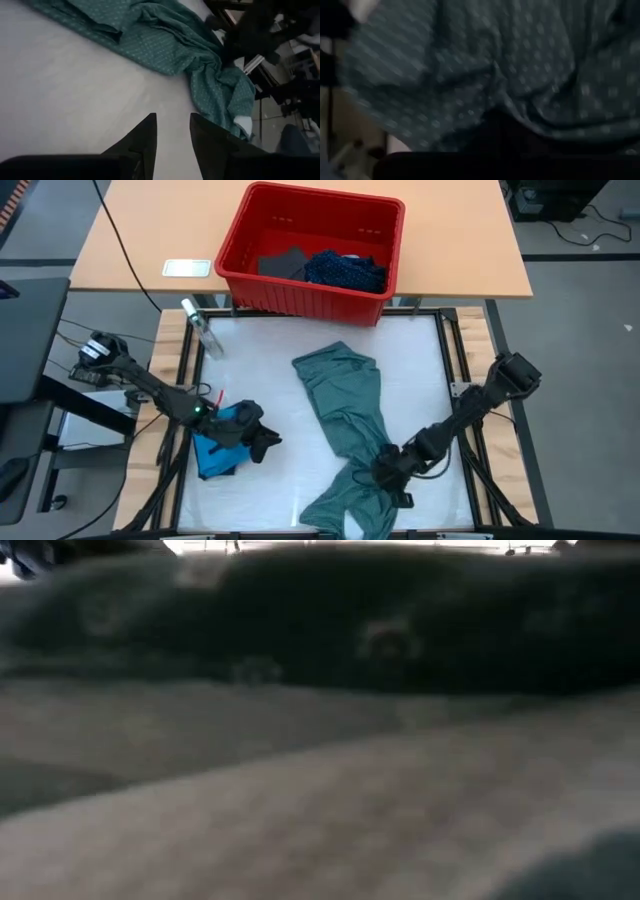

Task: Fold laundry
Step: Fold the green polo shirt

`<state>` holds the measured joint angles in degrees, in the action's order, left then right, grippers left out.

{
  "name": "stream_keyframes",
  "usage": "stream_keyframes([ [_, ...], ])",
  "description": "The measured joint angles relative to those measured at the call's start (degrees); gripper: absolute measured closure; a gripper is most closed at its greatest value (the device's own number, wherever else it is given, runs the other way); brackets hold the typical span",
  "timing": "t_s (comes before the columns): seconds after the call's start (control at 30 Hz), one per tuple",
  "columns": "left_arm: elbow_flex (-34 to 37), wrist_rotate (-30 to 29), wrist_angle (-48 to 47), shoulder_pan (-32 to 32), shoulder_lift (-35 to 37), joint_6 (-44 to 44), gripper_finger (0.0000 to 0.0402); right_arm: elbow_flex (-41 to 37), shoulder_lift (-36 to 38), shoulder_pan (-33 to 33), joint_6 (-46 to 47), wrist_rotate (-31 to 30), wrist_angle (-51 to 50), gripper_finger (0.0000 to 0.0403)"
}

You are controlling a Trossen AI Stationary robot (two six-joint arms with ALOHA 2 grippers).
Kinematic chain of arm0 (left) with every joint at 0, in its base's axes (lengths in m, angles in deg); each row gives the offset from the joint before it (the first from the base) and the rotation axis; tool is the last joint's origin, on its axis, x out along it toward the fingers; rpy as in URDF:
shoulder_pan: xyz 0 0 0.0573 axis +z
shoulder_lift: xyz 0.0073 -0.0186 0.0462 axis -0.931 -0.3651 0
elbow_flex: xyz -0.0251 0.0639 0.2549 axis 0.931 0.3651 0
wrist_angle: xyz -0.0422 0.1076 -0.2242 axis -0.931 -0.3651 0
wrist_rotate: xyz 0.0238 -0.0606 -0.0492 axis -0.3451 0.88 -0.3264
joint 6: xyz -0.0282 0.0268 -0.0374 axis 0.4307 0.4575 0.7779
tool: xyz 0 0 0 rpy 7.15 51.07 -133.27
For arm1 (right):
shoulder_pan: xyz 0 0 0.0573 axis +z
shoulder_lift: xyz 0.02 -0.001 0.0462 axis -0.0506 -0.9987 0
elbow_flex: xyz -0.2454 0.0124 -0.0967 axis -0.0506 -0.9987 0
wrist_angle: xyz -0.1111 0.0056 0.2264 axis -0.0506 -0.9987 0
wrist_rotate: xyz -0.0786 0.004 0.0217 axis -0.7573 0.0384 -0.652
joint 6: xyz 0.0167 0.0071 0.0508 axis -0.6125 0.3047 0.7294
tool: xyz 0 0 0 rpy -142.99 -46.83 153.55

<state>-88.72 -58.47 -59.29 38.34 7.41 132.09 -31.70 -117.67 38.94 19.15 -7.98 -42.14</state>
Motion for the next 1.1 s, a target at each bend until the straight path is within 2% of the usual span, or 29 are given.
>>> stream_keyframes([
  [0.17,0.0,-3.1,-0.01,-2.33,-0.02,5.27,0.0283,0.02,3.53,1.42,4.37,-10.4,1.28,0.0402],
  [0.33,0.0,-5.84,1.17,-2.24,-0.02,6.24,0.0283,0.15,8.92,-1.75,2.43,-18.76,-0.05,0.0402],
  [0.47,0.0,-6.83,0.25,3.27,-0.02,2.58,0.0283,0.22,12.63,-8.23,3.5,-29.92,-4.91,0.0402],
  [0.57,0.0,-6.28,-1.54,10.96,-0.67,0.85,0.0284,0.24,12.84,-17.1,3.5,-31.82,-9.81,0.0402],
  [0.67,0.02,0.14,0.28,20.55,-2.81,-8.42,0.0285,0.22,12.2,-25.97,3.0,-30.97,-11.85,0.0402],
  [0.77,-0.02,12.69,8.37,29.79,-7.42,-17.87,0.0286,0.2,12.06,-32.29,4.22,-30.84,-12.59,0.0402],
  [0.83,-0.02,20.43,14.31,34.91,-11.43,-21.27,0.0286,0.24,12.01,-35.5,5.92,-28.3,-12.55,0.0402],
  [0.93,-0.07,29.56,20.9,41.22,-17.7,-22.01,0.0286,0.24,10.43,-38.3,7.72,-23.47,-12.85,0.0402],
  [1.1,-2.69,37.61,22.91,48.09,-26.56,-24.55,0.0286,0.24,4.53,-38.47,7.83,-18.34,-8.93,0.0402],
])
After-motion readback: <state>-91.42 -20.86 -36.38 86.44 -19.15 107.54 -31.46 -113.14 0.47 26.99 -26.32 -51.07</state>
